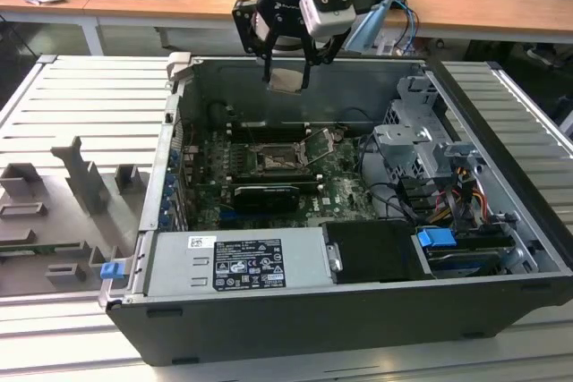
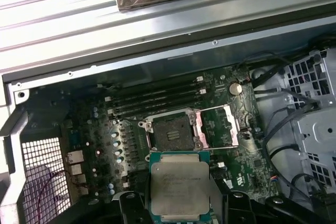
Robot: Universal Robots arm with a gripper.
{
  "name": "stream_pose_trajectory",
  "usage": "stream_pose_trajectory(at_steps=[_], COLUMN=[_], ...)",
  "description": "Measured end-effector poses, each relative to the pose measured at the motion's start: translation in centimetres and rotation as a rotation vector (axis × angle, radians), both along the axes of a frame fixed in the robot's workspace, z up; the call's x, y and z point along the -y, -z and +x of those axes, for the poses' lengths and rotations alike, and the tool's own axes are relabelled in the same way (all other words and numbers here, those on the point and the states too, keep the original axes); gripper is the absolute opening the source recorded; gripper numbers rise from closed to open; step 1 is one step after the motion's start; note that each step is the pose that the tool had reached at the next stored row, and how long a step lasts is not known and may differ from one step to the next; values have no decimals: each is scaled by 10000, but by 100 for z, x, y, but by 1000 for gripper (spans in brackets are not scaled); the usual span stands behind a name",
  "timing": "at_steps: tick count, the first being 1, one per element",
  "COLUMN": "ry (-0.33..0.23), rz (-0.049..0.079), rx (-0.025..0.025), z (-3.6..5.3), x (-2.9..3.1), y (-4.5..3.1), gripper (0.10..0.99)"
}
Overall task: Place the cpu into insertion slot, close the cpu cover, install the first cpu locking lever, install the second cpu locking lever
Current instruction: 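Place the cpu into insertion slot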
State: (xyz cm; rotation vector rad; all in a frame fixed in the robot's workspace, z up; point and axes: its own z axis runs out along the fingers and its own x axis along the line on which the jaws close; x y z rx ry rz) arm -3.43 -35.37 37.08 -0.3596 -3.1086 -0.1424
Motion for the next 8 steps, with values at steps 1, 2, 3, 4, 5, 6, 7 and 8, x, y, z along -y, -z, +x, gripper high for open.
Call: stream_pose_trajectory(at_steps=[1,2,3,4,5,6,7,8], ry=[61,110,184,243,293,326,371,433], rz=[-1,-1,-1,-1,0,-1,0,-1], rx=[0,0,0,0,0,0,0,0], z=[0,0,0,0,0,0,0,0], x=[0,0,0,0,0,0,0,0], y=[-1,0,0,0,0,0,0,0], gripper=[541,541,541,541,541,541,541,541])
